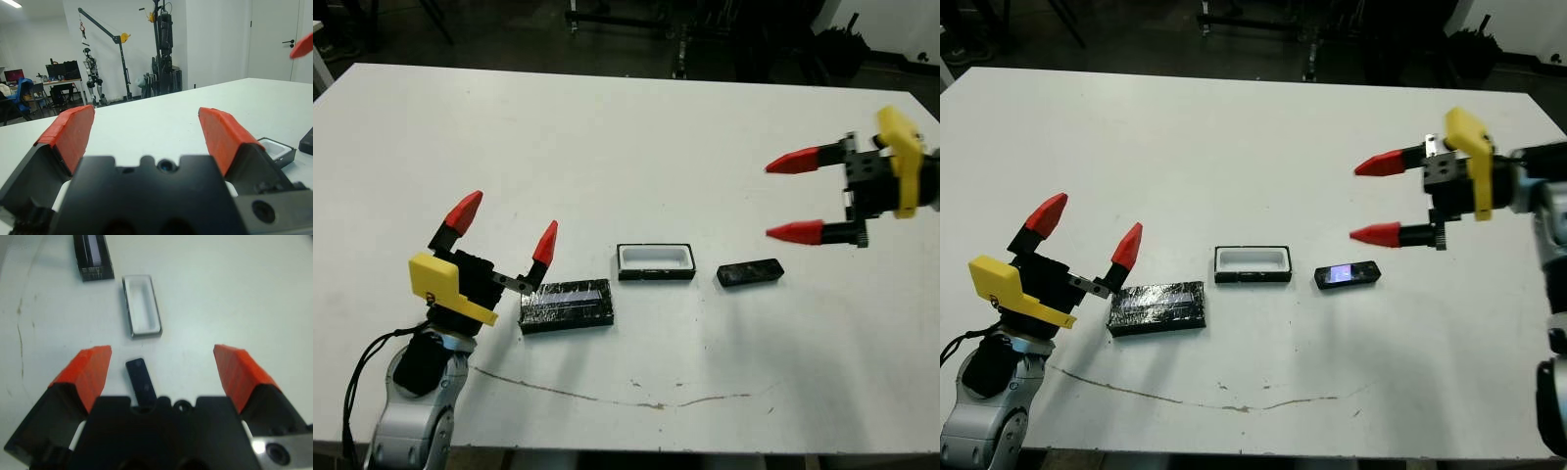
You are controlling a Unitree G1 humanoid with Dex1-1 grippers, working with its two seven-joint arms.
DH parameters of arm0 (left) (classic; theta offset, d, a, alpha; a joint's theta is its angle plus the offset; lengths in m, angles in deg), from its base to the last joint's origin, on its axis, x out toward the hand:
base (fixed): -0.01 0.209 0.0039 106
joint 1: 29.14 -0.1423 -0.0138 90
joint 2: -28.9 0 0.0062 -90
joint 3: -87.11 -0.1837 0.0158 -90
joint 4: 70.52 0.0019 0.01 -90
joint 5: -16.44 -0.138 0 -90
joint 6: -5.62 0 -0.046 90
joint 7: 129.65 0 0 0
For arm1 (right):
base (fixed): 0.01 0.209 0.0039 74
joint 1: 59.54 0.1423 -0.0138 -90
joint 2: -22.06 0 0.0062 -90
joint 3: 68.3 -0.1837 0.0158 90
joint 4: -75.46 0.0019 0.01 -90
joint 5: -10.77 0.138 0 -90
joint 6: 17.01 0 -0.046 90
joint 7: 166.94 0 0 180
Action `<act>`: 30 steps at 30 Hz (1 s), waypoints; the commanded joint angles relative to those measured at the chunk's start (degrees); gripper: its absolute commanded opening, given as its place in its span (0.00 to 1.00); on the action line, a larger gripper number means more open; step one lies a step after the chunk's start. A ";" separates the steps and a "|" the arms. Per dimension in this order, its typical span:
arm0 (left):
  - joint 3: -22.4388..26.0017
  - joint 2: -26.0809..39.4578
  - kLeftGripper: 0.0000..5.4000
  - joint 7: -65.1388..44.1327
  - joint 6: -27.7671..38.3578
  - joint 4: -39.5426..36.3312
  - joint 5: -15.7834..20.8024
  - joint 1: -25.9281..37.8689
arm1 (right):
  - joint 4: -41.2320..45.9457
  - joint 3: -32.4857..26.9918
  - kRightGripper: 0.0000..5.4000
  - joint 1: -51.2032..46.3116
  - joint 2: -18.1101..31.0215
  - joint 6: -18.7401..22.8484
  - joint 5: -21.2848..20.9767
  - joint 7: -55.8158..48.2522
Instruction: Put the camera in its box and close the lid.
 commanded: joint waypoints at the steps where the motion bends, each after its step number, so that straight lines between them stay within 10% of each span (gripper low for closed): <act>1: 0.26 0.19 1.00 -0.19 -0.15 0.47 0.30 -0.17 | -2.97 2.87 1.00 2.21 -2.12 -1.86 -3.77 -1.37; 30: 0.34 0.90 1.00 -0.53 -0.03 0.12 -0.60 -0.66 | -9.61 7.53 1.00 0.12 -7.39 -7.28 -10.78 -2.11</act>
